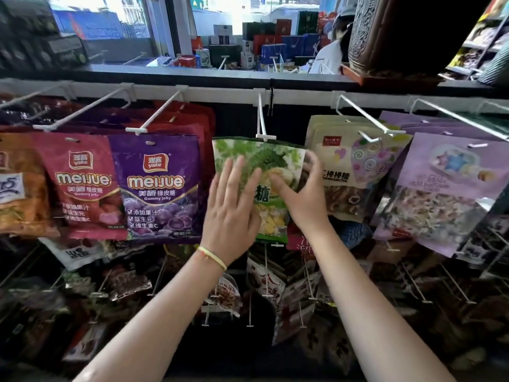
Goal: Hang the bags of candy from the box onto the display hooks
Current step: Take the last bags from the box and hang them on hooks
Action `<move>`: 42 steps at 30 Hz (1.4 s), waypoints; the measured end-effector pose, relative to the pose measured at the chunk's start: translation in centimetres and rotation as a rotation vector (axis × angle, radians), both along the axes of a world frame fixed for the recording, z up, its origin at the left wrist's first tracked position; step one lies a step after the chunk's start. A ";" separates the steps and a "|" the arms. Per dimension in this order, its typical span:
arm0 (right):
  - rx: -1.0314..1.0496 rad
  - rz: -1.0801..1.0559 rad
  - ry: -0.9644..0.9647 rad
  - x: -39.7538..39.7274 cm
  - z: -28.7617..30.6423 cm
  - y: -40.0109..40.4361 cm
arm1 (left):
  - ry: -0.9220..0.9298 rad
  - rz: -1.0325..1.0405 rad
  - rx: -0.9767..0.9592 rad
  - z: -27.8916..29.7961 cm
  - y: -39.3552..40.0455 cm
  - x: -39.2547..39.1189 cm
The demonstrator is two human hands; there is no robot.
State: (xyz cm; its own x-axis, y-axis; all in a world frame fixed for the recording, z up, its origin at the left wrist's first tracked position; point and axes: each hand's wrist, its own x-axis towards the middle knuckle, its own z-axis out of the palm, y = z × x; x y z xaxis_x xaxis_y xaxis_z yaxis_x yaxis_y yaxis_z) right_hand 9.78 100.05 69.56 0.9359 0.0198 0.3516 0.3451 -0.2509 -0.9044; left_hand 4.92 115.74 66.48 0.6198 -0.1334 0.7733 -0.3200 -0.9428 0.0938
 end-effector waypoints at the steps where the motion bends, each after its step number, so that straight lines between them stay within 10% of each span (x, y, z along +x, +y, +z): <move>1: 0.018 0.003 0.041 0.0 -0.8 0.0 | 0.049 0.016 0.008 -1.2 -0.3 -0.2; 14: 0.039 0.021 0.189 -0.7 -3.4 0.0 | 0.268 -0.023 -0.388 -4.3 -0.5 -0.6; 22: -0.040 -0.010 0.159 -2.1 -4.1 0.7 | 0.262 0.028 -0.317 -4.1 -0.1 -1.2; 33: -0.212 -0.690 -0.467 1.6 3.1 -10.4 | -0.103 -0.263 -0.044 3.6 -6.6 -0.9; 42: -0.639 -0.122 -0.230 8.6 11.8 -15.6 | 0.019 -0.276 -0.051 8.1 -13.4 5.8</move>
State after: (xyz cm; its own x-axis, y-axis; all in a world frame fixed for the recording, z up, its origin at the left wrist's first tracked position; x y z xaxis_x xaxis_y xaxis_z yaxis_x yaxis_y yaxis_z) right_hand 18.42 84.47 81.32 0.8479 0.1884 0.4956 0.4455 -0.7600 -0.4732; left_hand 10.76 102.33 74.55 0.5801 -0.2609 0.7716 -0.5618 -0.8141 0.1470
